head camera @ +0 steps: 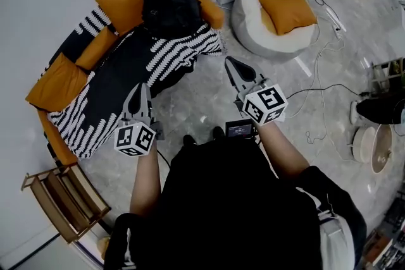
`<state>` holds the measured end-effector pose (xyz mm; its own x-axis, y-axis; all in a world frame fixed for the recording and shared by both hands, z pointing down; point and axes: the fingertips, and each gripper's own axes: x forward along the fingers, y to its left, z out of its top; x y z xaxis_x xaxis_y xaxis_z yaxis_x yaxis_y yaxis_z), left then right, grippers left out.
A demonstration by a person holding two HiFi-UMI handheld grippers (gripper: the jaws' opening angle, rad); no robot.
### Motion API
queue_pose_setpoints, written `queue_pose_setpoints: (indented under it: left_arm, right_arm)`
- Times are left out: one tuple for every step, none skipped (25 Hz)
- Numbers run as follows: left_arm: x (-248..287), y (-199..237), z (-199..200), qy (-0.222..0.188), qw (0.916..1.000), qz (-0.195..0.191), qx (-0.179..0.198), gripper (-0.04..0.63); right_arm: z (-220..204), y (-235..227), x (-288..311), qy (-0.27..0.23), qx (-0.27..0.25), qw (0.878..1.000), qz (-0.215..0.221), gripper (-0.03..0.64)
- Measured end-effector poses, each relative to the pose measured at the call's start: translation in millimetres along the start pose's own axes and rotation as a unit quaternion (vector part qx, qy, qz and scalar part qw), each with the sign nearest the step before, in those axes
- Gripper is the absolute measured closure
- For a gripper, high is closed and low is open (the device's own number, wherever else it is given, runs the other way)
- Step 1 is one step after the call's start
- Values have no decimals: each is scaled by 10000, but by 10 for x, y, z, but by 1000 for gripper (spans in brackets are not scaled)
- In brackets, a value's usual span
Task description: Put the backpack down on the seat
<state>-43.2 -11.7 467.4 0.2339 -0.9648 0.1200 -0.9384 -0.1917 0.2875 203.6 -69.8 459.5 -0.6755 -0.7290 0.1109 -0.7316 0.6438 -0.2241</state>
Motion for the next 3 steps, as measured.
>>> queue_pose_setpoints:
  left_arm:
    - [19,-28,-17,21,10000,19,39,580]
    - [38,-55,-34,42,10000,39,71,580]
    - [57,-81,-53,62,9999,60,100,580]
  right_arm:
    - [-4,-38,-16,-2,11,10000,-4,586]
    - [-6,-77,-33,-3,20,10000,-8,586]
    - [-8,-117,-50,-4,28,10000,-11,586]
